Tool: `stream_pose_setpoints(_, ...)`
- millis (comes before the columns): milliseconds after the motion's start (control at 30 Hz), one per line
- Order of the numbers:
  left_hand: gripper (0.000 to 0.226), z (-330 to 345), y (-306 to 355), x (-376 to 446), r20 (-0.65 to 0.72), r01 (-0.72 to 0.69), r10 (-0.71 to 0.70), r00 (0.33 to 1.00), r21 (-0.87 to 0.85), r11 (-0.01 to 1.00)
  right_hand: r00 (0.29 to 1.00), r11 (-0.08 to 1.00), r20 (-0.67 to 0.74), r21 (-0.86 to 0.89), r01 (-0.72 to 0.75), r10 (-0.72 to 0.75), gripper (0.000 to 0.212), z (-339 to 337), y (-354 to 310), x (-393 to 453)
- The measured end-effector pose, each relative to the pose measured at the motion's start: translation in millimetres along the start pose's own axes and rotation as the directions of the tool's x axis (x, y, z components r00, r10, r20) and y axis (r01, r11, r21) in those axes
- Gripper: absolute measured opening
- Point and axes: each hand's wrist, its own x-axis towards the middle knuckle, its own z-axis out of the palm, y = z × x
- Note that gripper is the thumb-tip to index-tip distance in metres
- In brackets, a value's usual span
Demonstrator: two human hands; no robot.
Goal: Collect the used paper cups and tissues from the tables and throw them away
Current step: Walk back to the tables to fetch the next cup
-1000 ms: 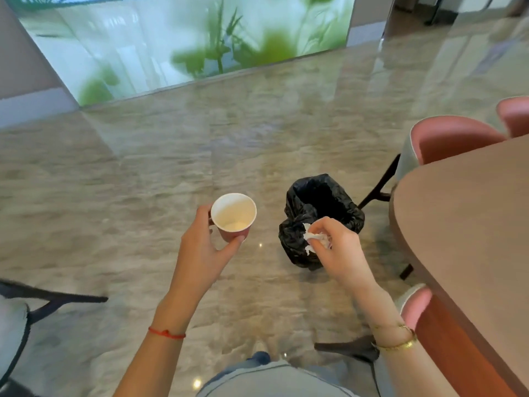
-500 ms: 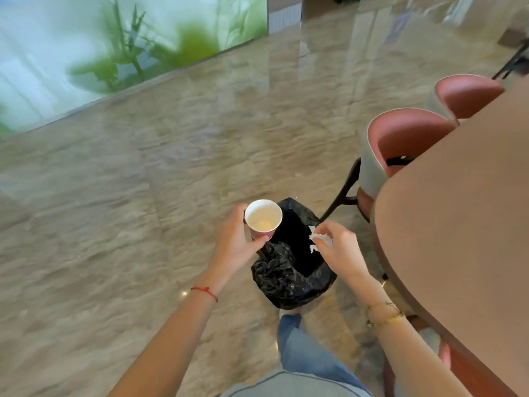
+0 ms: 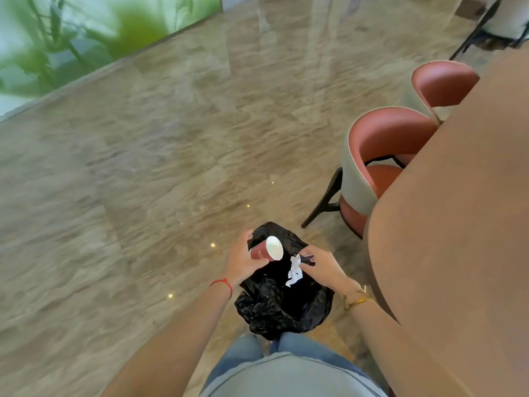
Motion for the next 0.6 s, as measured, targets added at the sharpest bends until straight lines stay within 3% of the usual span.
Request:
stream_pose_setpoints(100, 0.080, -9, -2, 14, 0.047, -0.032, 0.031, 0.998, 0.023, 0.999, 0.999, 0.998, -0.026, 0.045, -0.038, 0.039, 0.032, -9, 0, 4)
stream_pose_setpoints(233, 0.059, -33, 2, 21, 0.101, -0.181, 0.168, 0.981, 0.137, 0.974, 0.978, 0.993, -0.203, 0.114, -0.017, 0.040, 0.031, -26, -13, -10)
stream_pose_setpoints(400, 0.047, -72, 20, 19, 0.093, -0.371, 0.359, 0.929, 0.273, 0.888, 0.869, 1.000, -0.494, 0.026, 0.014, 0.000, 0.032, -43, -43, -48)
stream_pose_setpoints(600, 0.040, -102, 38, 0, 0.127, -0.526, 0.512, 0.850, 0.281, 0.803, 0.759, 0.996, -0.646, 0.031, -0.081, 0.082, 0.032, -30, -68, -105)
